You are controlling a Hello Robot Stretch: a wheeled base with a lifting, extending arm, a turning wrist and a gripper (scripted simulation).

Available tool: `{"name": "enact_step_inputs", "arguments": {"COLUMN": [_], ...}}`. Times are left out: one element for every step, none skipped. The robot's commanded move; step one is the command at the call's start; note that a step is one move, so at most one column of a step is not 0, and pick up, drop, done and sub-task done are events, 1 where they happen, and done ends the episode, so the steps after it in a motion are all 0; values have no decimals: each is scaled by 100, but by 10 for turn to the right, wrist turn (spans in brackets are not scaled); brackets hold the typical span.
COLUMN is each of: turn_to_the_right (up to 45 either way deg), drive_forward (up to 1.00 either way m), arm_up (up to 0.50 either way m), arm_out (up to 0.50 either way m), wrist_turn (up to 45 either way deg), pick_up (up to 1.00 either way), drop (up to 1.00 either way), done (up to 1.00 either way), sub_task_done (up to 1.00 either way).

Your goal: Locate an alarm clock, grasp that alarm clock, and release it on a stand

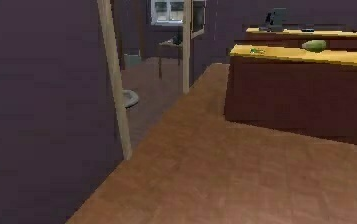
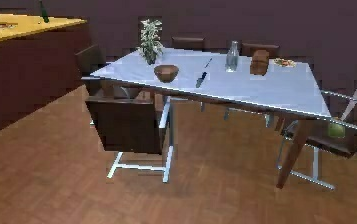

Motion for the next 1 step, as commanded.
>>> {"name": "enact_step_inputs", "arguments": {"turn_to_the_right": [0], "drive_forward": [100], "arm_up": [0], "arm_out": [0], "wrist_turn": [0], "pick_up": [0], "drop": [0], "done": [0], "sub_task_done": [0]}}
